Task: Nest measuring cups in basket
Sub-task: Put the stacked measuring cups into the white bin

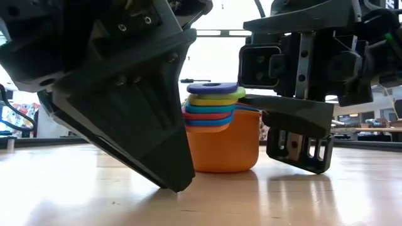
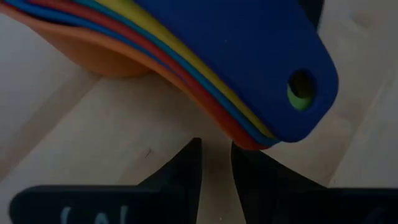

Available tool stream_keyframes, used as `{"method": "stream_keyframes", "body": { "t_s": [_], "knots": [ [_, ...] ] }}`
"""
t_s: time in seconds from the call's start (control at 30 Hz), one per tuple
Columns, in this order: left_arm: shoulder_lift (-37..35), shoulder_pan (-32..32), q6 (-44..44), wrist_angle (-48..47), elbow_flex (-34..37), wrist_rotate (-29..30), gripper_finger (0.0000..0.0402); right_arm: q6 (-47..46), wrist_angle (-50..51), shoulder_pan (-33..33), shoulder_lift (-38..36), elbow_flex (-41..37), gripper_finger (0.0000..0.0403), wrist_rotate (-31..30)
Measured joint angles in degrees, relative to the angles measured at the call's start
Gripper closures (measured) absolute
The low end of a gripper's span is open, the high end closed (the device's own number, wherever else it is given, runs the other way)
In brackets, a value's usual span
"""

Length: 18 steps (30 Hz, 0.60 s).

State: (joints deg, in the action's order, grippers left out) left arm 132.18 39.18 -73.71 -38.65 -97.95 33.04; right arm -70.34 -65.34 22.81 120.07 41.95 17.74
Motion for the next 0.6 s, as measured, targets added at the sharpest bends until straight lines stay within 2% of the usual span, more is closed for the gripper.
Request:
{"method": "stream_keyframes", "body": {
  "t_s": [0.27,0.6],
  "knots": [
    [0.0,0.0,0.0,-0.1,0.0,0.0,0.0308,3.5,-2.2,0.0,0.1,-0.1,0.0192,4.2],
    [0.1,0.6,-0.2,-0.1,0.1,0.2,0.0308,4.5,-0.7,0.0,0.0,0.0,0.0192,2.6]
  ]
}}
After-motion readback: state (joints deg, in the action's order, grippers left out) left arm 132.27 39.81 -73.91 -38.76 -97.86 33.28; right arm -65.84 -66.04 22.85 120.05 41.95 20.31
